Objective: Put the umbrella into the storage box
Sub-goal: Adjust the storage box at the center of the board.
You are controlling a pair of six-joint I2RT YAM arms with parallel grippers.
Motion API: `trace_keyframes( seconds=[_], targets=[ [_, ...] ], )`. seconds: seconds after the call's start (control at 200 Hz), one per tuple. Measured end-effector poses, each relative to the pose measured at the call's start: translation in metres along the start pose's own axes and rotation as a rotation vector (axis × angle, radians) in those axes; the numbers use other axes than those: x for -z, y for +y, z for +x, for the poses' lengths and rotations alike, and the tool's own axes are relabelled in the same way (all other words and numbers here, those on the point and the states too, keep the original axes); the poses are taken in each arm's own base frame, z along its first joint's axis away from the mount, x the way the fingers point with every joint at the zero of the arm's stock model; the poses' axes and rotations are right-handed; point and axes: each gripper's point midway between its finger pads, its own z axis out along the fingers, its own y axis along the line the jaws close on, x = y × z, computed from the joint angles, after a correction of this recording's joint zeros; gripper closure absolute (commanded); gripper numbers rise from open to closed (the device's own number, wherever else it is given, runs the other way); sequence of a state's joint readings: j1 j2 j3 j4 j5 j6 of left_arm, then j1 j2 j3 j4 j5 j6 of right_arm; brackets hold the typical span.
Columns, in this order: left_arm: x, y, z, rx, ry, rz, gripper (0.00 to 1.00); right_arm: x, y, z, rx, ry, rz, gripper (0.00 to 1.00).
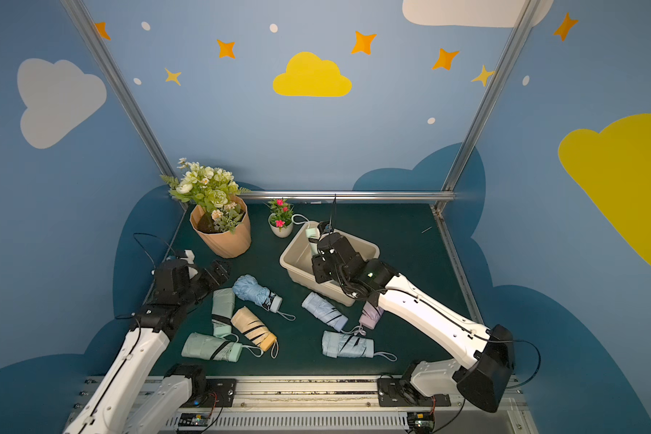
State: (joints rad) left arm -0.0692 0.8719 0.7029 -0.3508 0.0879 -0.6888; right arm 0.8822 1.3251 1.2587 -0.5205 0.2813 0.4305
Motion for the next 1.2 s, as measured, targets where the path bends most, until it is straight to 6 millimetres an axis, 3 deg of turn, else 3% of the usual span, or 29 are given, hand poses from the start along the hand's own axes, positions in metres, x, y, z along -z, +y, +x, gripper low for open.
trace_keyframes(
  seconds=[0.175, 0.35, 0.546, 0.666, 0.776, 0.881, 0.986, 1.086, 1.201],
  targets=[
    [-0.025, -0.065, 0.011, -0.181, 0.145, 0.143, 0.06, -0.004, -0.020, -0.006, -0.177, -0.006, 0.034, 0.96],
    [-0.063, -0.105, 0.030, -0.334, 0.305, 0.229, 0.06, -0.004, -0.030, 0.001, -0.247, 0.007, 0.044, 0.96],
    [-0.109, -0.150, 0.038, -0.536, 0.418, 0.286, 0.07, 0.006, -0.045, 0.010, -0.287, 0.004, 0.057, 0.96],
    [-0.138, -0.169, 0.045, -0.647, 0.494, 0.285, 0.14, 0.014, -0.051, 0.011, -0.301, -0.010, 0.061, 0.95],
    [-0.164, -0.174, 0.058, -0.724, 0.571, 0.248, 0.28, 0.019, -0.057, 0.011, -0.314, -0.021, 0.066, 0.95],
    [-0.182, -0.164, 0.072, -0.774, 0.641, 0.171, 0.39, 0.022, -0.063, 0.011, -0.329, -0.031, 0.076, 0.95],
    [-0.187, -0.150, 0.082, -0.796, 0.691, 0.106, 0.53, 0.022, -0.068, 0.011, -0.341, -0.033, 0.088, 0.95],
    [-0.185, -0.139, 0.084, -0.789, 0.714, 0.050, 0.76, 0.021, -0.071, 0.012, -0.346, -0.031, 0.096, 0.95],
    [-0.183, -0.133, 0.079, -0.765, 0.700, -0.007, 0.83, 0.020, -0.073, 0.012, -0.350, -0.028, 0.096, 0.95]
  ],
)
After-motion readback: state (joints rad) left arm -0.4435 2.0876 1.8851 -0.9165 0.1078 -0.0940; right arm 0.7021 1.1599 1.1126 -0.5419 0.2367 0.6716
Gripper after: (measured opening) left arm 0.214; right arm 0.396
